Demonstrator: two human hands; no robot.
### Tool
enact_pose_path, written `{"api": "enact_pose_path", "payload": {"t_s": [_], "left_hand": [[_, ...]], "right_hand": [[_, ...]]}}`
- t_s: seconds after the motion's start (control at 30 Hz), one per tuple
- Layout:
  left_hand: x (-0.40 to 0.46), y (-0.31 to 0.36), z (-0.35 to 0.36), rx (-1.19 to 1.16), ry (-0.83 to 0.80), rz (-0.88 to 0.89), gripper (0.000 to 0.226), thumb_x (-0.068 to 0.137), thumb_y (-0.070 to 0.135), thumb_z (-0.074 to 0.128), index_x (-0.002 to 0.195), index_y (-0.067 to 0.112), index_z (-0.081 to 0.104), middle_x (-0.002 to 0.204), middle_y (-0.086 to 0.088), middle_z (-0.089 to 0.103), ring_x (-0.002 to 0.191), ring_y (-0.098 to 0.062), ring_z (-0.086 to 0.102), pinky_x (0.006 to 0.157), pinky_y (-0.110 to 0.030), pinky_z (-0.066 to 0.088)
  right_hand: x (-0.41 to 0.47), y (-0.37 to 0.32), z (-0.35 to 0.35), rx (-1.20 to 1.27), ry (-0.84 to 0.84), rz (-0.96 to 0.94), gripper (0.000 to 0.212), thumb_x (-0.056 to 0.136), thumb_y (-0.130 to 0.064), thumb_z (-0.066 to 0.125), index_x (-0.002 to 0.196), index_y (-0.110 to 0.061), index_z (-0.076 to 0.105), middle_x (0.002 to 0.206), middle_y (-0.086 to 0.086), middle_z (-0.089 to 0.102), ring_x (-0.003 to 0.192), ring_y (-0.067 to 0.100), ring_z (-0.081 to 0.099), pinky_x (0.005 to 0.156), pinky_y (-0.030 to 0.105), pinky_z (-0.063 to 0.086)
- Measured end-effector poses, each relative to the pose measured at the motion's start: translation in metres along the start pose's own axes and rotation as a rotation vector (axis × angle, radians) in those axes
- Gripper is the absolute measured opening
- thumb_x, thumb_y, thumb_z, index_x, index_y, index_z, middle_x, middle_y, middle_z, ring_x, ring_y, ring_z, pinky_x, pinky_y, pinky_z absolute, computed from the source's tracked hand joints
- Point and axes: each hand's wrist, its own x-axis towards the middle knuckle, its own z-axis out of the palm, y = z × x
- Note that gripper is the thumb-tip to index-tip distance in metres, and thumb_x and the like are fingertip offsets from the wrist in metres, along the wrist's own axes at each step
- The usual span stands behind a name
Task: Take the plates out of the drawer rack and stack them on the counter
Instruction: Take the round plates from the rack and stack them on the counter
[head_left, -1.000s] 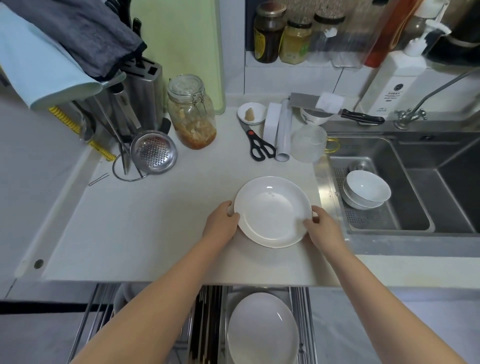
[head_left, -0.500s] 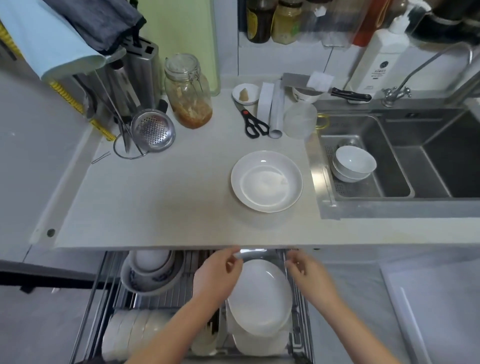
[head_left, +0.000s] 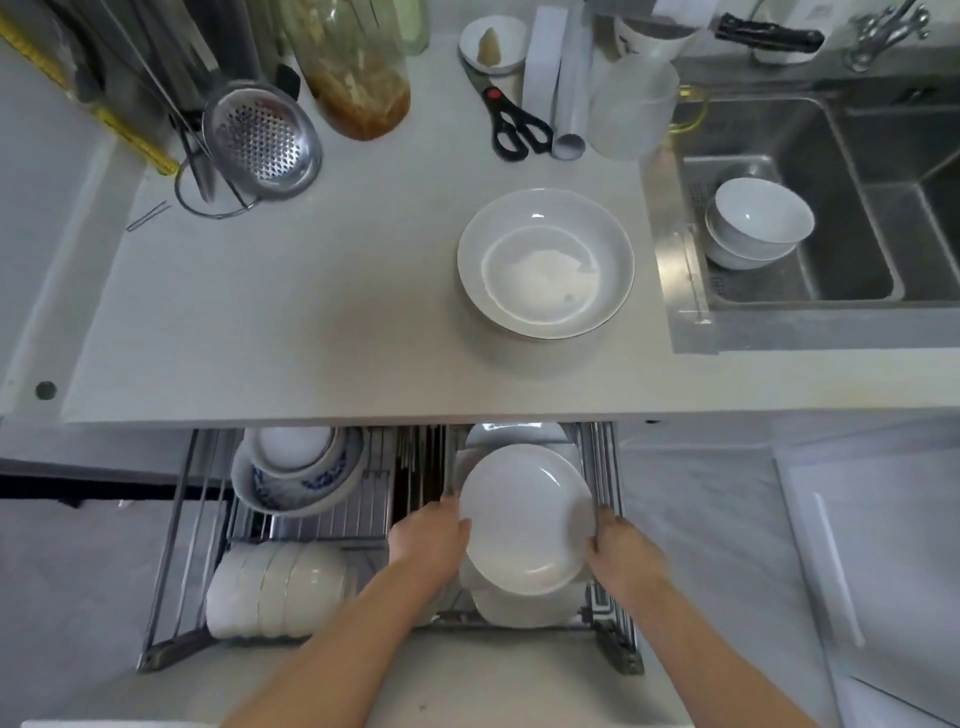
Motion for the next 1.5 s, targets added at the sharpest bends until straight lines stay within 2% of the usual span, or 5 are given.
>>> {"api": "enact_pose_path", "payload": {"t_s": [0.37, 0.77, 1.1, 1.27, 1.5], "left_hand": [[0.03, 0.008, 0.023, 0.086, -0.068, -0.076, 0.058, 0.098, 0.015, 0.035, 0.151, 0.015, 0.012, 0.097, -0.009, 0.07, 0.084, -0.027, 0.067, 0.067, -0.035, 0.05], [0.027, 0.007, 0.021, 0.007, -0.062, -0.071, 0.046, 0.095, 0.012, 0.034, 0.141, 0.014, 0.032, 0.101, -0.01, 0.068, 0.088, -0.029, 0.066, 0.069, -0.034, 0.05], [-0.028, 0.009, -0.012, -0.029, 0.003, 0.03, 0.04, 0.096, 0.02, 0.037, 0.136, 0.02, 0.036, 0.09, -0.002, 0.065, 0.069, -0.018, 0.055, 0.058, -0.028, 0.042], [-0.059, 0.012, -0.046, -0.084, 0.094, 0.108, 0.039, 0.094, 0.022, 0.037, 0.133, 0.022, 0.038, 0.082, 0.003, 0.062, 0.07, -0.017, 0.059, 0.059, -0.029, 0.047], [-0.085, 0.019, -0.111, -0.176, 0.295, 0.242, 0.052, 0.092, 0.028, 0.039, 0.143, 0.036, 0.03, 0.083, 0.007, 0.064, 0.073, -0.014, 0.059, 0.062, -0.029, 0.045]], "right_hand": [[0.034, -0.001, 0.024, 0.012, -0.06, 0.083, 0.066, 0.093, -0.013, 0.039, 0.15, -0.014, 0.007, 0.122, 0.011, 0.063, 0.108, 0.026, 0.064, 0.091, 0.038, 0.051], [0.028, -0.002, 0.024, -0.008, -0.016, 0.1, 0.059, 0.092, -0.012, 0.038, 0.146, -0.019, 0.017, 0.111, 0.01, 0.066, 0.101, 0.028, 0.065, 0.081, 0.034, 0.05], [-0.031, 0.013, -0.005, 0.195, 0.084, 0.003, 0.045, 0.085, -0.014, 0.047, 0.128, -0.018, 0.037, 0.094, 0.01, 0.071, 0.087, 0.03, 0.067, 0.072, 0.034, 0.053], [-0.065, 0.011, -0.039, 0.288, 0.191, -0.076, 0.045, 0.083, -0.017, 0.053, 0.126, -0.021, 0.04, 0.081, 0.006, 0.072, 0.078, 0.029, 0.068, 0.06, 0.03, 0.047], [-0.096, 0.0, -0.103, 0.393, 0.308, -0.183, 0.047, 0.085, -0.025, 0.056, 0.129, -0.03, 0.039, 0.066, 0.002, 0.067, 0.064, 0.023, 0.067, 0.066, 0.037, 0.056]]}}
